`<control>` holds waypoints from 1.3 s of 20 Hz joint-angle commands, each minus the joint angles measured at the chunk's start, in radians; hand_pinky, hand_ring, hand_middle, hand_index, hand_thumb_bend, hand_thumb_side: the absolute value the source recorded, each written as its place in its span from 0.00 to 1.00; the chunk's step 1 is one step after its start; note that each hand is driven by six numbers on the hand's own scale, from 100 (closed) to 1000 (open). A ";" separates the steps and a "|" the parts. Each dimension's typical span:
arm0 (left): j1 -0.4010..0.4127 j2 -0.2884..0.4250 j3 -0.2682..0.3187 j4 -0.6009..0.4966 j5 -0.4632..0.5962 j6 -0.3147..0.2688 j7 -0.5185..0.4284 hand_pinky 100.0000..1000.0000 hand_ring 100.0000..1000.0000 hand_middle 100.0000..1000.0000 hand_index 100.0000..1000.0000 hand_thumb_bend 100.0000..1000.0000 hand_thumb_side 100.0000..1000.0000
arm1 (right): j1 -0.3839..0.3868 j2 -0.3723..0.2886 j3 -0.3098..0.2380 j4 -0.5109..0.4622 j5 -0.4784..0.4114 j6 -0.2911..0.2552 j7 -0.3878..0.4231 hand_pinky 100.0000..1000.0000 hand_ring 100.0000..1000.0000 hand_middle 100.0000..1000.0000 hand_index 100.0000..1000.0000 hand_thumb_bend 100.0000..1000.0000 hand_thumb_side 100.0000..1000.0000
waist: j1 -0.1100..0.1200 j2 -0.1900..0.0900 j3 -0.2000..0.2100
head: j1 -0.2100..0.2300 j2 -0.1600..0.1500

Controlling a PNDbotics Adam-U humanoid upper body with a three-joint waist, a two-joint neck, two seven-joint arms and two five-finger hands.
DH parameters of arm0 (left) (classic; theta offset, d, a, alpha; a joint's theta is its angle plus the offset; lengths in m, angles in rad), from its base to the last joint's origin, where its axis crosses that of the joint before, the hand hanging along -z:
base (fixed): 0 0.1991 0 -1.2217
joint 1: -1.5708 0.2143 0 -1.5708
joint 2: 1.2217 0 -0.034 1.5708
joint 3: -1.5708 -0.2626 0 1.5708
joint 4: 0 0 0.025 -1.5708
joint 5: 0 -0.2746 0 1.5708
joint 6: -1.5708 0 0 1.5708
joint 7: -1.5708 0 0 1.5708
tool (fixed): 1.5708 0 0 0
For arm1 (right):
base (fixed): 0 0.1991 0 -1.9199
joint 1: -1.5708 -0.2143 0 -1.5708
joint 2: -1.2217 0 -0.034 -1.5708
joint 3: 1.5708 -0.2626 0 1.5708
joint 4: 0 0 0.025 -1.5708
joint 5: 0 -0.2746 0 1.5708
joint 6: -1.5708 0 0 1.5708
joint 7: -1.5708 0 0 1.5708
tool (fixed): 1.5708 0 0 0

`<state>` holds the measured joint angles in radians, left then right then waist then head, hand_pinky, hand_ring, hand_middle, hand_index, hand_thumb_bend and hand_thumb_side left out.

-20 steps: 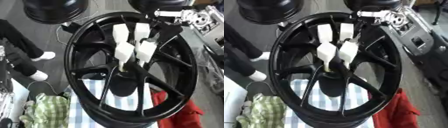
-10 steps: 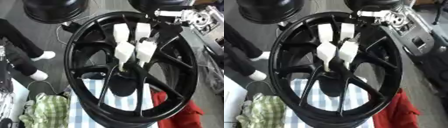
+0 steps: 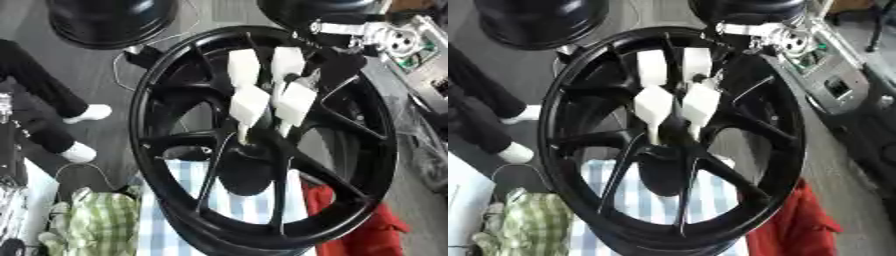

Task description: Pull the pin out of the wheel hub.

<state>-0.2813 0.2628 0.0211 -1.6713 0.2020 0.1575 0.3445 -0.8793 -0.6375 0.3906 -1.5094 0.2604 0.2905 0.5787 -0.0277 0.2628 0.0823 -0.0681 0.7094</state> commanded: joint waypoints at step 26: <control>-0.009 0.020 0.006 -0.023 -0.003 -0.001 0.002 0.71 0.70 0.64 0.69 0.11 0.79 | 0.009 -0.057 -0.209 -0.193 -0.252 0.113 -0.215 0.80 0.63 0.41 0.44 0.00 0.01 | 0.007 -0.016 -0.014 | 0.008 0.005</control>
<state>-0.2818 0.2629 0.0213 -1.6733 0.2012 0.1580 0.3444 -0.8576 -0.6584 0.2140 -1.6696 0.0322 0.3959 0.3814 -0.0226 0.2629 0.0691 -0.0630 0.7120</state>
